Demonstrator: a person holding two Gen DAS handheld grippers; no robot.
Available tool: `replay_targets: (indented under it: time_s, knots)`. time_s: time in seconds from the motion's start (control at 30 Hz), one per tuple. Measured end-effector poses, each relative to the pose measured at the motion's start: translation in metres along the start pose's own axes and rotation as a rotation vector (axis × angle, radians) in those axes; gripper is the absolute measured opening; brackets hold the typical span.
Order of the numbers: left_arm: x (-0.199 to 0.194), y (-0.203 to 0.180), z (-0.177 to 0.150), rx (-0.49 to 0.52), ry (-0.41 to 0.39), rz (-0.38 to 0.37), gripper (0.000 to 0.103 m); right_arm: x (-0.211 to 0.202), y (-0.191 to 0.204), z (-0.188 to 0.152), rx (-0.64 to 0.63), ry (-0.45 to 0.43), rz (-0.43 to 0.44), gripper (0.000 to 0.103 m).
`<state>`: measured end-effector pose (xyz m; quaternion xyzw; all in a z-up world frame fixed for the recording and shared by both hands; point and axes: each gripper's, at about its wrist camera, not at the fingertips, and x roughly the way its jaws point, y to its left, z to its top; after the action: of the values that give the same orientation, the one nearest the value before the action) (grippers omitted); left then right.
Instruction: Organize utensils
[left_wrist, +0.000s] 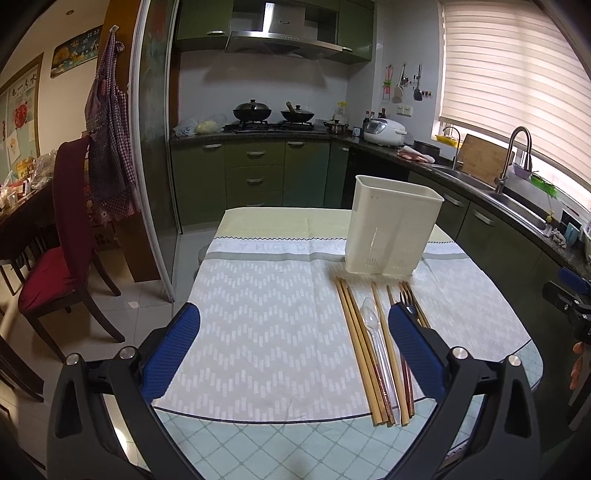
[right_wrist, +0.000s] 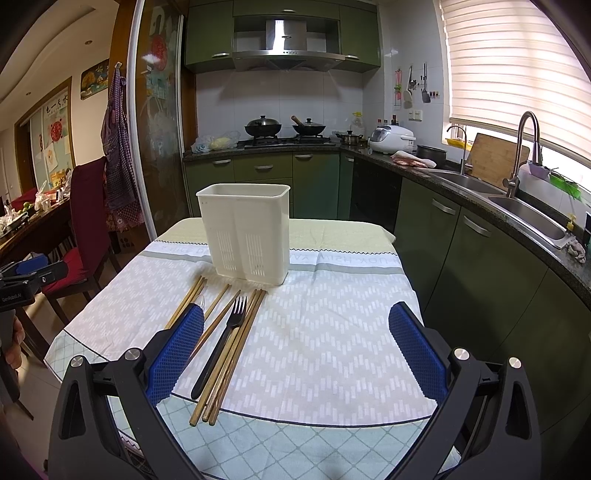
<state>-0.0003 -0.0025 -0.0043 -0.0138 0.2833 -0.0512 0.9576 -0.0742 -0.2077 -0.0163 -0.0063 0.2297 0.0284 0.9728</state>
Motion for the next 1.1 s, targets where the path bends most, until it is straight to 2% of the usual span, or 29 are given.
replay_targets:
  time_s: [0.57,0.7,0.77,0.93,1.1]
  knots:
    - [0.003,0.002,0.000,-0.007,0.010,-0.011,0.097,0.001,0.000,0.000,0.000,0.001,0.002,0.099]
    - [0.020,0.001,0.005,-0.020,0.085,-0.081,0.097,0.010,-0.001,0.008,-0.012,0.020,0.039,0.099]
    - [0.037,-0.002,0.009,-0.016,0.133,-0.075,0.097,0.018,-0.001,0.015,-0.015,0.042,0.053,0.099]
    - [0.082,-0.021,0.013,0.006,0.259,-0.098,0.097,0.050,-0.011,0.028,0.081,0.156,0.141,0.099]
    - [0.121,-0.048,0.015,0.055,0.346,-0.142,0.097,0.077,-0.012,0.026,0.094,0.233,0.135,0.099]
